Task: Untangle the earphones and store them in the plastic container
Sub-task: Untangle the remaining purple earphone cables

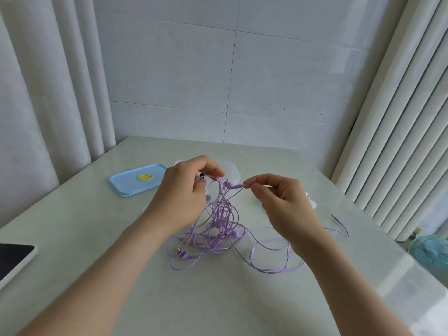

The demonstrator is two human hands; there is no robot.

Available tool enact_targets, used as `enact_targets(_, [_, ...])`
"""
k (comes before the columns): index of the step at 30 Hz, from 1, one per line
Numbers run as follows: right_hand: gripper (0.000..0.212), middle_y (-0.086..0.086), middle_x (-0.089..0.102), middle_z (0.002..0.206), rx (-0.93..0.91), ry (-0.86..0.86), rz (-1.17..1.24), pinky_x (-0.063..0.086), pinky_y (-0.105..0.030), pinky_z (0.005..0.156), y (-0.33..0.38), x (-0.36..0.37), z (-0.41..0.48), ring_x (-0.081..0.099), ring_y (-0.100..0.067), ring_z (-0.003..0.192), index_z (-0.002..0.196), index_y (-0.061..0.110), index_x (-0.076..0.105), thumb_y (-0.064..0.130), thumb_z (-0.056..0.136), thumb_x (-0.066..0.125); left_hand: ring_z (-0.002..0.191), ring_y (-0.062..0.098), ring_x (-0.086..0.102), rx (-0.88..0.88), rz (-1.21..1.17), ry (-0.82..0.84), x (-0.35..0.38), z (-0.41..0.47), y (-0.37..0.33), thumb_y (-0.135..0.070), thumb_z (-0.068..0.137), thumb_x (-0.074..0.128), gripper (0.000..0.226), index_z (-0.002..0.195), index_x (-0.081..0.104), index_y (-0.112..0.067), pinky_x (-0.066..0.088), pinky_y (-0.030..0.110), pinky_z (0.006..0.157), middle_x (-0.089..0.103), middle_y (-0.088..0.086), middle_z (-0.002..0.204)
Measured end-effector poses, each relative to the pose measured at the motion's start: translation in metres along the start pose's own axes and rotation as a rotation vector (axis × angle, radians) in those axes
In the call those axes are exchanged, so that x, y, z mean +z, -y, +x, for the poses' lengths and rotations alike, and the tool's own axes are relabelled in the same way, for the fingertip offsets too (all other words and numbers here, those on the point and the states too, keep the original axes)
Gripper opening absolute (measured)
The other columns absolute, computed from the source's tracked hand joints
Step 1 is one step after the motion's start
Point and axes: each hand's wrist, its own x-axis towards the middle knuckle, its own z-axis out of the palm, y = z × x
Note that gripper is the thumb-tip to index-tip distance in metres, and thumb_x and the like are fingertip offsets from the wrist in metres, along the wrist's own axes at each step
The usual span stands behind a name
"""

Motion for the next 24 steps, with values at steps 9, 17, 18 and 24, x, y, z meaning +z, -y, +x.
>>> enact_targets(9, [0.027,0.0,0.042,0.065,0.014,-0.13,0.204,0.027,-0.036,0.057,0.002,0.001,0.003,0.033,-0.02,0.059,0.08,0.019,0.07,0.022,0.103,0.056,0.079,0.013,0.061,-0.194,0.243,-0.057,0.002,0.003,0.021,0.014,0.087,0.038,0.06,0.087,0.081,-0.028,0.04,0.021,0.063,0.071,0.002,0.105])
enact_targets(17, [0.04,-0.019,0.076,0.081,0.017,0.041,0.255,0.057,-0.034,0.056,0.003,0.004,0.002,0.069,-0.029,0.064,0.088,-0.001,0.063,0.03,0.11,0.052,0.11,-0.005,0.061,-0.096,-0.091,0.222,0.006,-0.005,0.002,-0.048,0.085,0.082,0.029,0.108,0.068,-0.039,0.049,0.019,0.089,0.062,-0.021,0.121])
enact_targets(18, [0.04,-0.019,0.076,0.082,0.037,0.063,0.281,0.057,-0.034,0.058,0.003,0.005,0.001,0.07,-0.031,0.066,0.088,0.001,0.062,0.03,0.111,0.05,0.111,-0.004,0.062,-0.053,-0.056,0.259,0.007,-0.007,0.002,-0.05,0.08,0.086,0.034,0.108,0.068,-0.04,0.051,0.021,0.091,0.062,-0.021,0.12])
enact_targets(24, [0.037,-0.019,0.071,0.081,0.136,0.115,0.429,0.044,-0.034,0.058,0.007,0.002,0.002,0.053,-0.028,0.067,0.089,0.008,0.056,0.032,0.114,0.044,0.088,-0.002,0.07,-0.002,0.069,0.331,0.013,-0.008,0.006,-0.038,0.08,0.091,0.046,0.121,0.069,-0.037,0.052,0.019,0.085,0.061,-0.017,0.12])
